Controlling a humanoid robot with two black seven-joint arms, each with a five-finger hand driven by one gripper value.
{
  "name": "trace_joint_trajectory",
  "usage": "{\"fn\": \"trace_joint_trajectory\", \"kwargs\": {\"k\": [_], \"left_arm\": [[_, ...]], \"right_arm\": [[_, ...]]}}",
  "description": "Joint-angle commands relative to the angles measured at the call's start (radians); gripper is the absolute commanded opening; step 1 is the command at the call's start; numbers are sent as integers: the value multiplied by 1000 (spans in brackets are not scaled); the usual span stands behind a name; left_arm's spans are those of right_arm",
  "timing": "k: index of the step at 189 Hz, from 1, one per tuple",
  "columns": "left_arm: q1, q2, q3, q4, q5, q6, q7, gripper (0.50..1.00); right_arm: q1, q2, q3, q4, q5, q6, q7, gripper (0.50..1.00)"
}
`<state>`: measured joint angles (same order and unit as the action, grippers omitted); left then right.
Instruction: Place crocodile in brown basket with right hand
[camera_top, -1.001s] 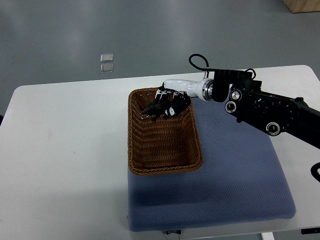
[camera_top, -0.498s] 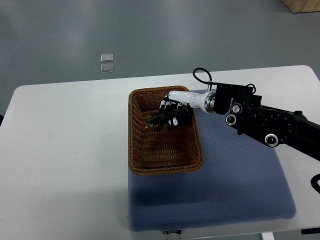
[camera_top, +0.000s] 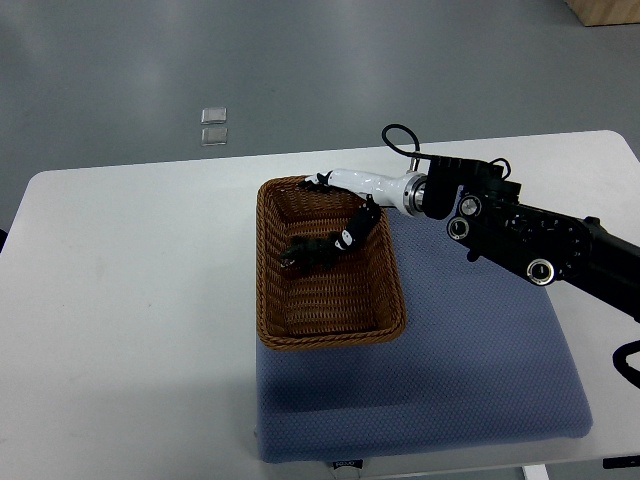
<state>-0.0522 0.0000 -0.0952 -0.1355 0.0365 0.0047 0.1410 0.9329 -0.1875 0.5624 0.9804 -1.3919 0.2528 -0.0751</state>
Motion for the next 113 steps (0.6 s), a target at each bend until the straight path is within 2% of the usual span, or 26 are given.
{"fn": "trace_joint_trajectory", "kwargs": {"k": [1,31,59,92,113], "left_arm": [[0,0,-6,0,-1,0,0,1000],[0,0,-4,0,-1,0,0,1000],[0,0,-4,-3,0,0,0,1000],[0,0,-1,-4,2,-2,0,1000],[0,0,-1,-3,2,-2,0,1000]], "right_arm": [[-5,-20,128,-2,27,-6,5,928],[-75,-14,376,-6,175,-40,9,928],[-177,-10,585,-19,471,-78,63,938],[-250,-12,639,-115,910,-69,158,940],[-258,-10,639,-207,1149,-70,175,944]]}}
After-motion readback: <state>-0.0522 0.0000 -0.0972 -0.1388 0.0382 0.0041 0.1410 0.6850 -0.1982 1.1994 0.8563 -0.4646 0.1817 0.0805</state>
